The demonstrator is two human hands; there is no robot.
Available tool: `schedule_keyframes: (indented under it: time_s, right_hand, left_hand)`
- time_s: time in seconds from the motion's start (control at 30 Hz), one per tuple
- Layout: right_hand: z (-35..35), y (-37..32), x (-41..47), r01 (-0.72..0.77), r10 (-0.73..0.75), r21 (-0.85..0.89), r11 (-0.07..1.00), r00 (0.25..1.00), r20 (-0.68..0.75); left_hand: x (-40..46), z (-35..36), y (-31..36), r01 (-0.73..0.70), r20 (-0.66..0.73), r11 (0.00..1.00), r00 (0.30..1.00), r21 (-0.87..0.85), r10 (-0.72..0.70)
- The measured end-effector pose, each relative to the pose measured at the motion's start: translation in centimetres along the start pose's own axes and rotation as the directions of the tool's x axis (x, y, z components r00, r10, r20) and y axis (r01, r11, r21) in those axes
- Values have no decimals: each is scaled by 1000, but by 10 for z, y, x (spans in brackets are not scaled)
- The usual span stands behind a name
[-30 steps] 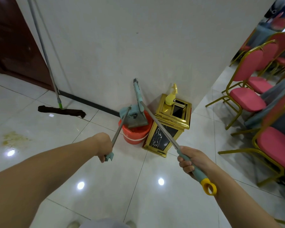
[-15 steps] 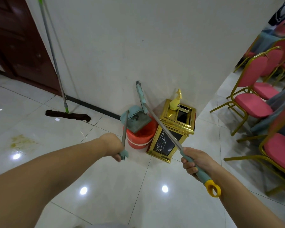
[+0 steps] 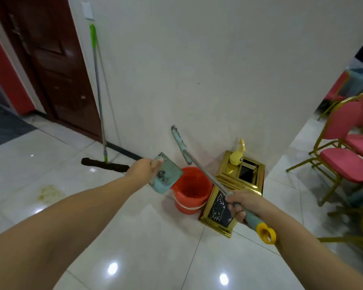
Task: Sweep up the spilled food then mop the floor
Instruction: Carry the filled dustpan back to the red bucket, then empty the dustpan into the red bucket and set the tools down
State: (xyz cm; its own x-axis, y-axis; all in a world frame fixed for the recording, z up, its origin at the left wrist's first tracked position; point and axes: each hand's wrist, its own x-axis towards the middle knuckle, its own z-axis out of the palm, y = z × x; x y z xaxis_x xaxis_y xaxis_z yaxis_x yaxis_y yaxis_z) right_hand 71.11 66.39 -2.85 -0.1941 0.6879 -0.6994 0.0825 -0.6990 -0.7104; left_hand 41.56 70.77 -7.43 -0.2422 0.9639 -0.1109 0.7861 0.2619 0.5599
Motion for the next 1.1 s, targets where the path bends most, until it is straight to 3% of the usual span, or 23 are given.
schedule_keyframes:
  time_s: [0.07, 0.13, 0.23, 0.37, 0.57, 1.1]
  right_hand:
    - [6, -11, 9, -24, 25, -32, 999, 999, 22]
    - [16, -20, 20, -43, 46, -83, 996, 998, 39]
    - [39, -36, 37, -95, 104, -144, 985, 993, 59]
    - [75, -57, 60, -202, 220, -156, 967, 969, 112]
    - [135, -78, 112, -241, 283, -260, 935, 949, 141]
    - [307, -165, 276, -380, 465, -439, 814, 879, 102]
  left_hand:
    - [2, -5, -18, 124, -35, 957, 990, -261, -138]
    - [-1, -13, -37, 217, -23, 836, 964, -504, -264]
    - [-12, -25, -61, 294, -11, 718, 922, -632, -387]
    - [-21, -33, -87, 356, 22, 635, 882, -685, -470]
    - [-2, -23, -130, 452, 127, 514, 828, -729, -547]
    - [131, 7, -223, 614, 383, 274, 720, -740, -579]
